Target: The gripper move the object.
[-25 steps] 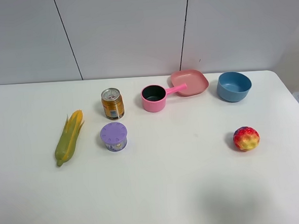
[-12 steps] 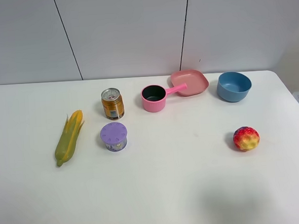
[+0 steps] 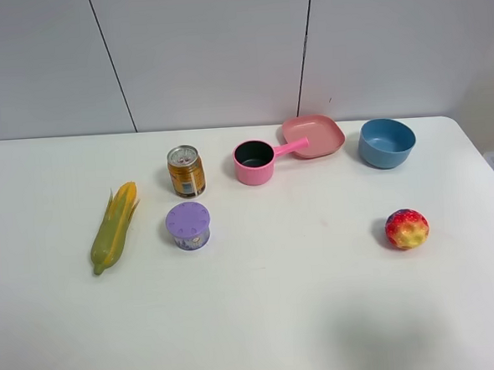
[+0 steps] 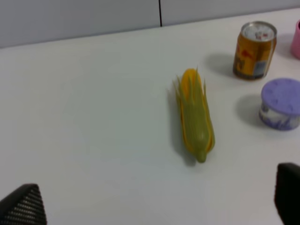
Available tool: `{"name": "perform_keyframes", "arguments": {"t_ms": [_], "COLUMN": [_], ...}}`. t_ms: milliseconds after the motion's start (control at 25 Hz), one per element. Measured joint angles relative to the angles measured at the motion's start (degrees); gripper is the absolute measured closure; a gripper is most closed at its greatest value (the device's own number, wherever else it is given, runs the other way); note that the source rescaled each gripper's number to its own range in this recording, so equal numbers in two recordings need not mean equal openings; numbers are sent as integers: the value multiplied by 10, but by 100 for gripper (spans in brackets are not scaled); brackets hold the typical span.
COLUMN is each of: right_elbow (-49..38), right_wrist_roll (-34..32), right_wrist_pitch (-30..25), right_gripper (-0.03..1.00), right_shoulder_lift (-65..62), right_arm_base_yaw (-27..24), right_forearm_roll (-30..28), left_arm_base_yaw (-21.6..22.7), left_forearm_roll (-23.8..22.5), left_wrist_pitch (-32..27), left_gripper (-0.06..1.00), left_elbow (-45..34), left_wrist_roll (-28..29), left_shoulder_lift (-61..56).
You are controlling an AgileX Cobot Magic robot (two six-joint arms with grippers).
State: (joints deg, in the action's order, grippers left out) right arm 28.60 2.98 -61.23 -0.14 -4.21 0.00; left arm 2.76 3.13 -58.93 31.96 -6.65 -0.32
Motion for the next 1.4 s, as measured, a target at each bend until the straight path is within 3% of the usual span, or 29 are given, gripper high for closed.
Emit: {"name": "perform_keyframes", "arguments": {"t_ms": [1400], "right_elbow": [0], "right_wrist_roll": [0], "right_wrist_pitch": [0], "right_gripper": [-3], "right_shoulder_lift": [0], "right_arm_base_yaw": [0], "right_forearm_roll": [0], "left_arm_base_yaw": [0], "left_forearm_roll": [0], "left_wrist_pitch": [-11], "left_gripper": [-5], "left_elbow": [-30], "left_wrist_roll": [0], "left_shoulder_lift": [0]}}
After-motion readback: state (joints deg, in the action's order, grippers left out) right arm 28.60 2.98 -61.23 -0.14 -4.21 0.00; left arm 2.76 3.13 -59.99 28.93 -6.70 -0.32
